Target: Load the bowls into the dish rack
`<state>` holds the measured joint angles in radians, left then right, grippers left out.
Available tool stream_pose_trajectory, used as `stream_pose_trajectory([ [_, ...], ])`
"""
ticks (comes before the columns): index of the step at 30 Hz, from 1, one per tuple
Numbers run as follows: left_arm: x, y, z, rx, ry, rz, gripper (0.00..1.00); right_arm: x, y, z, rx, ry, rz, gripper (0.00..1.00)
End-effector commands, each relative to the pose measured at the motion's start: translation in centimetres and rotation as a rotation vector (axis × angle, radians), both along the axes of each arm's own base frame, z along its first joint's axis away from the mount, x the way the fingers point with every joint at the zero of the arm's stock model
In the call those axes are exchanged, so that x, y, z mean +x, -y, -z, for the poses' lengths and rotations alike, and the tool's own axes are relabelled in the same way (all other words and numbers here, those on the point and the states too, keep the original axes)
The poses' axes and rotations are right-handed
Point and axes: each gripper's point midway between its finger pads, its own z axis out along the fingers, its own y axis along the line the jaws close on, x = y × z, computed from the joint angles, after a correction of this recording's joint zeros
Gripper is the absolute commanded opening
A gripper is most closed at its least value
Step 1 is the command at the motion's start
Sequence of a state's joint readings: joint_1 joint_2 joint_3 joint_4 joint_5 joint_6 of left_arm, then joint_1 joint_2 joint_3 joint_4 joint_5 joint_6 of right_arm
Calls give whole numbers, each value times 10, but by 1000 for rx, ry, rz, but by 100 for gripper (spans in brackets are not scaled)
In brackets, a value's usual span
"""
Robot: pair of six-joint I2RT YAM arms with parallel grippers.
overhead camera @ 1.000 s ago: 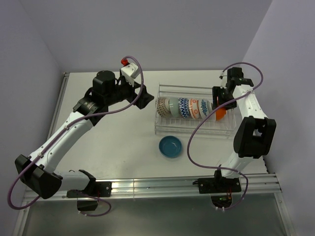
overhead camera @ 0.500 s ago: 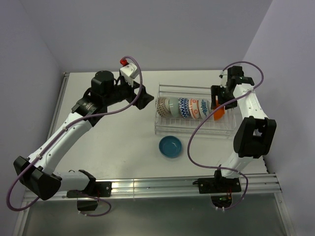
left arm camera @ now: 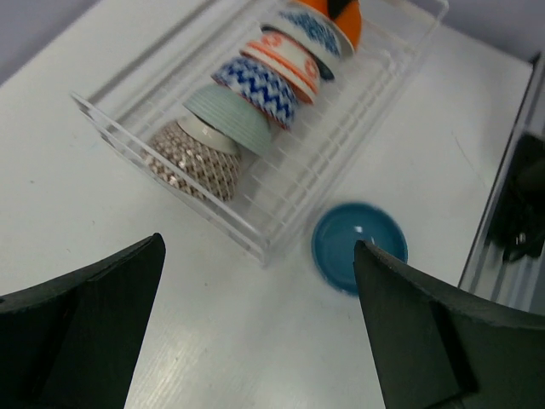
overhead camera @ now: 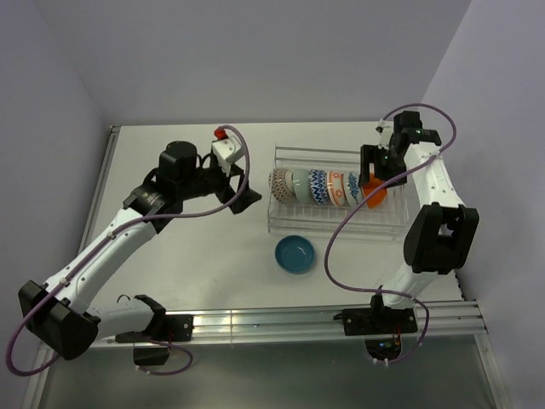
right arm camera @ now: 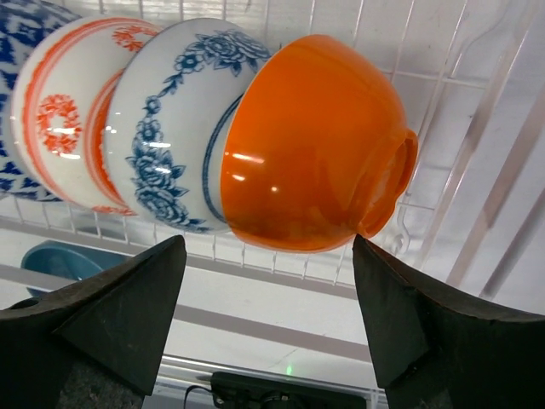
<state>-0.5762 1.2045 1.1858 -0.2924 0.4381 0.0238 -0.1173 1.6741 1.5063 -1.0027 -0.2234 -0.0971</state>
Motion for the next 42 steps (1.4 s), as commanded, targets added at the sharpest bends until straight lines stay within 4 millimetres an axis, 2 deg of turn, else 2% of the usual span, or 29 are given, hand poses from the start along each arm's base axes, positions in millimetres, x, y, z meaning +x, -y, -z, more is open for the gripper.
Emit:
stream_pose_trajectory([
  [1, -31, 0, 20, 60, 52, 185, 98, 4, -8, -45, 18, 108, -19, 86],
  [5, -58, 3, 69, 195, 72, 360, 95, 3, -12, -83, 32, 225, -41, 99],
  [6, -67, 3, 86, 231, 55, 397, 93, 0, -13, -94, 31, 261, -42, 100],
  [9, -88, 16, 118, 320, 112, 513, 92, -3, -15, -120, 32, 340, -51, 100],
  [10, -101, 26, 124, 334, 133, 569, 91, -4, -16, -126, 37, 356, -40, 100],
  [14, -115, 49, 158, 413, 183, 703, 90, -10, -15, -156, 79, 455, -8, 100],
  [15, -118, 59, 157, 413, 207, 730, 90, -14, -14, -166, 96, 484, 1, 100],
  [16, -116, 63, 171, 445, 201, 750, 90, -15, -13, -171, 100, 500, 3, 100],
  [18, -117, 76, 174, 463, 219, 788, 88, -23, -14, -176, 113, 501, -5, 100],
  [19, -116, 79, 189, 498, 195, 817, 86, -24, -11, -179, 114, 501, -1, 100],
  [20, -116, 83, 191, 503, 189, 831, 84, -27, -11, -180, 117, 497, -5, 100],
  [21, -114, 90, 190, 500, 195, 842, 82, -31, -11, -177, 123, 475, -3, 100],
  [22, -114, 92, 202, 524, 166, 860, 82, -33, -9, -177, 131, 471, 2, 100],
  [24, -113, 98, 206, 530, 168, 877, 80, -37, -7, -177, 141, 465, 9, 100],
  [29, -112, 97, 234, 610, 166, 916, 71, -42, 1, -179, 205, 470, 29, 100],
  [31, -110, 93, 247, 656, 161, 923, 71, -41, 2, -179, 219, 470, 40, 100],
  [34, -111, 86, 262, 704, 159, 935, 64, -39, 3, -183, 256, 480, 79, 100],
  [35, -112, 84, 266, 711, 157, 934, 57, -41, 0, -185, 269, 487, 77, 100],
  [38, -109, 85, 268, 708, 172, 921, 47, -41, -4, -183, 302, 494, 88, 100],
  [39, -109, 86, 267, 705, 175, 916, 40, -40, -5, -182, 313, 495, 92, 100],
  [42, -108, 89, 263, 690, 178, 904, 29, -42, -8, -178, 334, 489, 104, 100],
])
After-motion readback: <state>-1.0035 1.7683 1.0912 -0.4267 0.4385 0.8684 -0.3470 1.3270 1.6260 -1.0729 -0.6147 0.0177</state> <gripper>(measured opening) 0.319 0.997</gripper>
